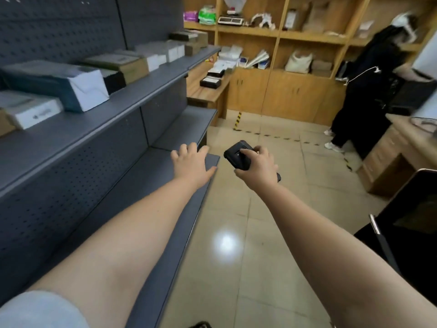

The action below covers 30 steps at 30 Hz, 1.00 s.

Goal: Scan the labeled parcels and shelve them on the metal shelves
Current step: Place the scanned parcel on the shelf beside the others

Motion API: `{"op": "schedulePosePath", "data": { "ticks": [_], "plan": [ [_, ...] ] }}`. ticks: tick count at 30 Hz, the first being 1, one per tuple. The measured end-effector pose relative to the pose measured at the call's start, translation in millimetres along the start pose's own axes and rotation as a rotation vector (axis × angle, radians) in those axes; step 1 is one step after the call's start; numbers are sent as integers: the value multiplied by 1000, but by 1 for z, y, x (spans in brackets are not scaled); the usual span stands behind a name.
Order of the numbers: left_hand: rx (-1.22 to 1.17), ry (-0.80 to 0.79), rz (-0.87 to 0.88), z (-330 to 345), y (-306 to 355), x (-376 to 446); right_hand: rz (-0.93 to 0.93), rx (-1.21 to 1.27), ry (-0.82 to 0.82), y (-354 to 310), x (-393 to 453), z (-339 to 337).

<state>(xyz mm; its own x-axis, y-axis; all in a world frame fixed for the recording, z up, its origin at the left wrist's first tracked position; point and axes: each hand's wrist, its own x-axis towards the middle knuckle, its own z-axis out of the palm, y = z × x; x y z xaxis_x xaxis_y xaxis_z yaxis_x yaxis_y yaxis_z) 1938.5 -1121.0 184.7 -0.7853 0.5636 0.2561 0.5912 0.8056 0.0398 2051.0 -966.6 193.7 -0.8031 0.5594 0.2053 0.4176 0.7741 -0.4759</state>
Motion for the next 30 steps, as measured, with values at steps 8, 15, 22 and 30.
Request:
{"op": "schedulePosePath", "data": {
  "ticks": [8,15,22,30],
  "plan": [
    [-18,109,141,-12,57,266,101,-1,129,31,234,-51],
    [-60,127,77,5,90,448,34,36,186,67,425,-57],
    [33,135,-96,34,73,630,-132,97,118,80,627,-39],
    [130,145,-279,58,25,798,-273,220,44,37,838,5]
  ]
}}
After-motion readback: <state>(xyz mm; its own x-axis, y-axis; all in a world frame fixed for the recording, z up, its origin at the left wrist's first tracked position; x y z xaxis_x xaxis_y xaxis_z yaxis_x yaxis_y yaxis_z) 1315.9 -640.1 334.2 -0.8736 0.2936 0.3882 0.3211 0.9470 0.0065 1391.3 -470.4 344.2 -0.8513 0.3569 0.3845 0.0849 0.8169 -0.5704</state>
